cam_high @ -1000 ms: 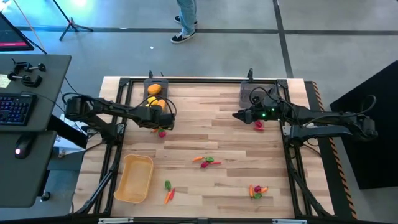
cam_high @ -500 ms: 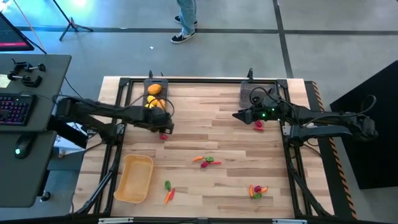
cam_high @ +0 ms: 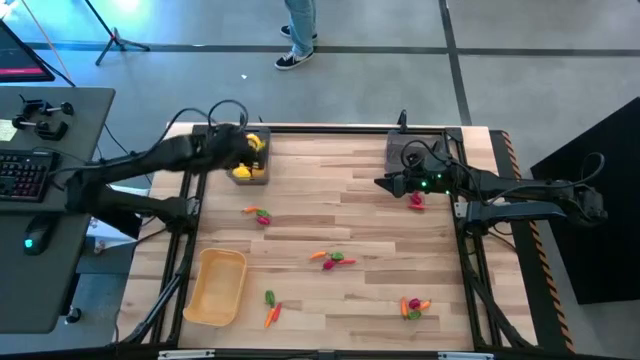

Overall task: Sort produce into baskets
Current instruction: Put the yellow lemon into the top left black bin

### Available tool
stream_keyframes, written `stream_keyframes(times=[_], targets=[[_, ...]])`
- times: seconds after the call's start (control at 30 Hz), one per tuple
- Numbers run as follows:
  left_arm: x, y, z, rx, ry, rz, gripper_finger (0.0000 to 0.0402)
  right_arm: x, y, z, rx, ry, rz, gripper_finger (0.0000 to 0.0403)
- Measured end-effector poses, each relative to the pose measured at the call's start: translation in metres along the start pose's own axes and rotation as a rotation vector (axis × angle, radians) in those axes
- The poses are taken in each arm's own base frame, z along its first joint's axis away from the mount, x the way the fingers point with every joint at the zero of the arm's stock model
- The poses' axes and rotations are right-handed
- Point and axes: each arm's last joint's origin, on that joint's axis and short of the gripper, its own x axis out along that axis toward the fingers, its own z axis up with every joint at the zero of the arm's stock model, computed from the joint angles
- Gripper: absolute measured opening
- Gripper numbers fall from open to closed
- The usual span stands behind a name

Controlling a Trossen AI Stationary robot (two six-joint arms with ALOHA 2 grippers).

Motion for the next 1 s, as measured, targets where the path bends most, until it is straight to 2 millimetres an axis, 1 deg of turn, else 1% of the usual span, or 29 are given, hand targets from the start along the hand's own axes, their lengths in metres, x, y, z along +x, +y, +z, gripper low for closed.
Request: stream_keyframes(times=[0.1, 0.17, 0.27, 0.33, 0.47, 0.6, 0.7, 0.9, 1.0], targets=[[0.025, 0.011, 0.009, 0.001, 0.094, 0.066, 0.0119, 0.0, 0.0, 0.0, 0.002, 0.006, 0.005, 0.035], [0.04, 0.014, 0.013, 0.009, 0.132, 0.096, 0.0126, 0.0, 0.0, 0.0, 0.007, 0.007, 0.006, 0.035], [0.055, 0.016, 0.019, 0.0, 0.133, 0.122, 0.0138, 0.0, 0.0, 0.0, 0.008, 0.012, 0.011, 0.035], [0.061, 0.017, 0.02, 0.0, 0.156, 0.139, 0.0145, 0.0, 0.0, 0.0, 0.012, 0.015, 0.014, 0.035], [0.069, 0.018, 0.018, 0.02, 0.178, 0.171, 0.0155, 0.0, 0.0, 0.0, 0.032, 0.017, 0.016, 0.035], [0.075, 0.02, 0.021, 0.048, 0.159, 0.207, 0.0168, 0.0, 0.001, -0.001, 0.033, 0.021, 0.019, 0.035], [0.08, 0.021, 0.026, 0.066, 0.152, 0.187, 0.0191, 0.0, 0.001, -0.001, 0.033, 0.023, 0.021, 0.035], [0.083, 0.024, 0.032, 0.089, 0.165, 0.123, 0.0254, 0.0, 0.001, -0.001, 0.033, 0.025, 0.023, 0.035], [0.081, 0.025, 0.031, 0.099, 0.182, 0.132, 0.0268, 0.0, 0.001, -0.001, 0.031, 0.025, 0.023, 0.035]])
